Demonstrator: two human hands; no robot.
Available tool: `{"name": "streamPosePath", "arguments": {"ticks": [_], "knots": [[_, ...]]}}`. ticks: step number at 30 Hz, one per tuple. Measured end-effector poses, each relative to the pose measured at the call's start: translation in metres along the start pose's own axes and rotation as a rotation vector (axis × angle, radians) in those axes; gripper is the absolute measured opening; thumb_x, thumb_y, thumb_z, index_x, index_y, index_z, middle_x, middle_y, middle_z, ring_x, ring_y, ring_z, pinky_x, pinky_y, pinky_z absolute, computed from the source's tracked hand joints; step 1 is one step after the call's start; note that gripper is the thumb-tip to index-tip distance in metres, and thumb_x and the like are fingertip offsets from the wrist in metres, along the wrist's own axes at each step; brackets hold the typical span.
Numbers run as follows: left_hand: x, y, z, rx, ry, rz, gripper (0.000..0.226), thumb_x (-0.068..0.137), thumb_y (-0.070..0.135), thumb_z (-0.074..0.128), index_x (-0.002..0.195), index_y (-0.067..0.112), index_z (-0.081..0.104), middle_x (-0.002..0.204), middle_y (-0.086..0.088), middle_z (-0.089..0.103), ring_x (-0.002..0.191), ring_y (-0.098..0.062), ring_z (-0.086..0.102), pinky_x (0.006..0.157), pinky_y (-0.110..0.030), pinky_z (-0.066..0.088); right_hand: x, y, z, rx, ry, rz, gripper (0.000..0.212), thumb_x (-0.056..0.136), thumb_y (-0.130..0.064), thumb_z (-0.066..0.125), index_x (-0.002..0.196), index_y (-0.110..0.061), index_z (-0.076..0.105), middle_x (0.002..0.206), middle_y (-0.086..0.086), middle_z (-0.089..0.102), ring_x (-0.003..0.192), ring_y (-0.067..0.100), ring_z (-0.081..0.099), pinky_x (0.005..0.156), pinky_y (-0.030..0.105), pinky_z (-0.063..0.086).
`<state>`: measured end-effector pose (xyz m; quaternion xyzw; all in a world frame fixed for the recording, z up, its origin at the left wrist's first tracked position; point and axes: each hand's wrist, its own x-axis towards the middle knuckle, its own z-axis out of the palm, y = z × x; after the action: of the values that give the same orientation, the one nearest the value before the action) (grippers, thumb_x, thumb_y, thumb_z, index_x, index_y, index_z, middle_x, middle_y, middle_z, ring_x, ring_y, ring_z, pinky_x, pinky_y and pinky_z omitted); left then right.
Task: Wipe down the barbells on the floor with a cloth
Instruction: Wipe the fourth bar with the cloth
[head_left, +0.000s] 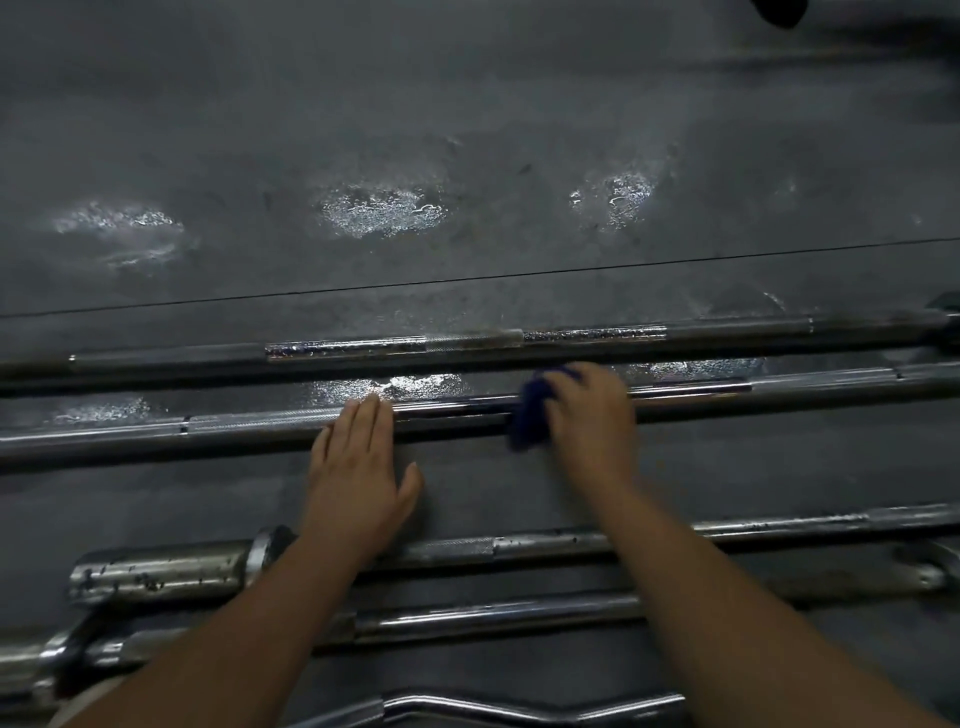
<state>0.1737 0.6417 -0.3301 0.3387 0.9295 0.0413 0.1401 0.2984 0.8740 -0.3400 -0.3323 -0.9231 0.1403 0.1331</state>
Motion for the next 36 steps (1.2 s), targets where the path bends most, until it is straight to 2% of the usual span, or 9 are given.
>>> {"name": "streamPosePath", "arguments": {"ticks": [4,7,9,12,16,20,23,28,36], "knots": [[0.002,0.001,-0.006,-0.015,0.026,-0.005,0.079,0.078,0.053,0.032,0.144,0.013,0.046,0.143,-0.009,0.047,0.132,-0.031,0.039,0.105,-0.051,0.036,-0.021,0.025,-0.007,0.385,0.215,1.037,0.023,0.087,-0.019,0.061,0.110,-0.018,0.062,0.127,0.014,0.054,0.105,0.035,0.057,0.098,0.041,0.045],[0.003,0.005,-0.007,-0.001,0.046,-0.014,0.074,0.075,0.051,0.035,0.138,0.017,0.051,0.133,-0.009,0.048,0.121,-0.031,0.041,0.096,-0.050,0.039,-0.008,-0.038,0.008,1.121,0.273,1.524,0.003,0.088,-0.019,0.053,0.085,-0.019,0.053,0.103,0.011,0.064,0.073,0.021,0.058,0.069,0.035,0.053],[-0.001,0.005,-0.006,0.007,0.060,-0.024,0.072,0.073,0.050,0.035,0.135,0.018,0.053,0.130,-0.008,0.048,0.120,-0.031,0.041,0.095,-0.048,0.039,-0.007,-0.067,0.016,1.417,0.299,1.675,0.007,0.091,-0.010,0.048,0.092,-0.014,0.053,0.096,0.011,0.058,0.067,0.019,0.053,0.053,0.031,0.051],[-0.008,0.006,-0.005,-0.007,0.069,-0.015,0.071,0.071,0.048,0.038,0.134,0.019,0.054,0.130,-0.007,0.049,0.120,-0.031,0.043,0.095,-0.048,0.038,-0.019,-0.072,0.007,1.650,0.009,1.628,0.017,0.096,-0.005,0.042,0.105,-0.014,0.053,0.090,0.011,0.052,0.075,0.022,0.052,0.052,0.030,0.052],[-0.011,0.005,-0.006,0.028,0.061,-0.014,0.072,0.071,0.048,0.037,0.134,0.020,0.054,0.133,-0.006,0.049,0.121,-0.030,0.044,0.096,-0.048,0.038,-0.021,-0.055,-0.001,1.721,0.106,1.664,0.017,0.096,-0.008,0.039,0.097,-0.013,0.055,0.088,0.010,0.054,0.073,0.019,0.051,0.044,0.018,0.047],[-0.009,0.007,-0.011,0.023,0.046,-0.024,0.070,0.070,0.048,0.037,0.133,0.022,0.055,0.133,-0.005,0.050,0.121,-0.029,0.043,0.098,-0.046,0.035,-0.030,-0.073,-0.012,1.675,-0.154,1.563,0.016,0.099,-0.012,0.039,0.093,-0.009,0.054,0.078,0.014,0.059,0.055,0.022,0.059,0.037,0.015,0.043],[-0.004,0.003,-0.013,0.027,0.069,-0.009,0.059,0.069,0.043,0.042,0.120,0.019,0.060,0.130,-0.008,0.054,0.120,-0.031,0.047,0.102,-0.047,0.032,-0.026,-0.041,-0.030,1.348,-0.035,1.353,0.011,0.094,-0.015,0.046,0.092,-0.015,0.057,0.068,0.005,0.061,0.056,0.018,0.056,0.047,0.020,0.041],[-0.003,0.004,-0.008,-0.005,0.018,0.026,0.054,0.072,0.043,0.042,0.118,0.017,0.052,0.124,-0.007,0.057,0.121,-0.029,0.051,0.110,-0.050,0.032,-0.025,0.010,-0.036,0.381,0.178,0.750,0.027,0.089,-0.021,0.050,0.109,-0.010,0.063,0.115,0.014,0.056,0.100,0.029,0.054,0.089,0.030,0.040],[-0.020,0.006,-0.002,0.029,0.048,0.013,0.075,0.064,0.045,0.046,0.130,0.011,0.055,0.124,-0.013,0.059,0.114,-0.033,0.054,0.099,-0.048,0.041,-0.041,-0.115,0.006,0.128,-0.258,-0.202,0.020,0.074,-0.025,0.058,0.092,-0.027,0.066,0.094,-0.007,0.066,0.090,0.019,0.060,0.091,0.037,0.040]]}}
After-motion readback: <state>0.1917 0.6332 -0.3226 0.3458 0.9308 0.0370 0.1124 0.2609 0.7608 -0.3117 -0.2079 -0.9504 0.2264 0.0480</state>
